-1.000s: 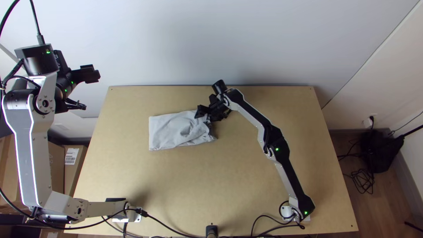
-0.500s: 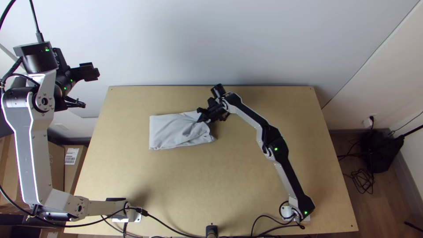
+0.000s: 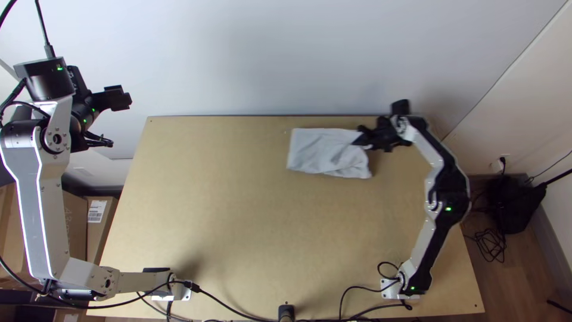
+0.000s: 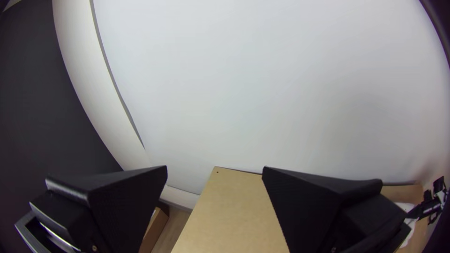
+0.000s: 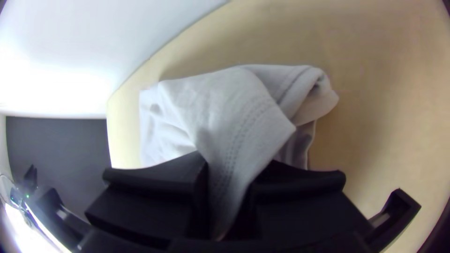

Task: Fold the t-shirt

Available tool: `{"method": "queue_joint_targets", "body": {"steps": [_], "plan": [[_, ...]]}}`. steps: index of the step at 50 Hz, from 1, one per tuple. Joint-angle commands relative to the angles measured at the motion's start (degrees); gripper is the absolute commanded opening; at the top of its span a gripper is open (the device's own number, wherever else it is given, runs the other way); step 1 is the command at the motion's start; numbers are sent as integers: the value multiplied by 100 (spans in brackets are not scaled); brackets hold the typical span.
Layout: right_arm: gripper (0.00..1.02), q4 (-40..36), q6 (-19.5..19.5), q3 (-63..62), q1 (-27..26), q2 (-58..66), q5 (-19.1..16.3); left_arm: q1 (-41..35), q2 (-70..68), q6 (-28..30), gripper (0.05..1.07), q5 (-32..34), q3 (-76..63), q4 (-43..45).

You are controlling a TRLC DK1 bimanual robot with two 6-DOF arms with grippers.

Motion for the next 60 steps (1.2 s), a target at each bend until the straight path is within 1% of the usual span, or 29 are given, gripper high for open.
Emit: {"method": "queue_joint_targets", "body": {"steps": [1, 5, 11, 17, 19, 20, 21, 22, 23, 24, 25, 26, 27, 32, 37, 41, 49, 52, 57, 60], "plan": [[2, 31, -515, -96, -835, -318, 73, 49, -195, 88, 103, 68, 50, -21], [2, 31, -849, 27, -1397, -291, 108, 75, -186, 53, 103, 252, 24, -12], [2, 31, -1077, 194, -2092, -168, 108, 75, -142, 35, 103, 340, 24, 15], [2, 31, -1200, 317, -2514, 34, 125, 75, -98, 35, 103, 367, 24, 41], [2, 31, -1200, 361, -2593, 95, 213, 75, -81, 35, 103, 367, 24, 41], [5, 31, -1200, 379, -2637, 122, 248, 75, -72, 44, 103, 367, 24, 41], [16, 31, -1209, 387, -2672, 122, 292, 75, -63, 53, 103, 367, 32, 41], [30, 31, -1218, 387, -2698, 122, 345, 67, -54, 53, 103, 367, 32, 50], [52, 31, -1236, 396, -2733, 113, 424, 67, -46, 61, 103, 367, 32, 59], [77, 31, -1236, 423, -2760, 104, 521, 67, -46, 70, 103, 367, 32, 59], [93, 31, -1236, 423, -2786, 87, 626, 67, -37, 79, 103, 367, 32, 67], [100, 40, -1236, 440, -2812, 60, 802, 67, -28, 88, 103, 367, 32, 67], [99, 119, -1236, 423, -2830, 34, 1004, 67, -28, 88, 103, 367, 32, 76], [99, 875, -1192, 89, -2909, -300, 1953, 58, -19, 97, 103, 367, 50, 103], [99, 1507, -1218, -377, -2909, -731, 2402, 58, -19, 97, 103, 375, 41, 103], [99, 1745, -1244, -500, -2821, -968, 2551, 58, -10, 97, 103, 375, 41, 103], [99, 1718, -1271, -562, -2478, -1337, 2551, 67, -46, 97, 103, 411, 41, 103], [99, 1727, -1403, -764, -2311, -1768, 2560, 67, -81, 88, 103, 454, 41, 103], [99, 1815, -1508, -1028, -1969, -2761, 2613, 49, -204, 26, 103, 525, -47, 32], [99, 2184, -1622, -1221, -1749, -3411, 2718, 23, -362, 0, 103, 630, -240, 32]]}}
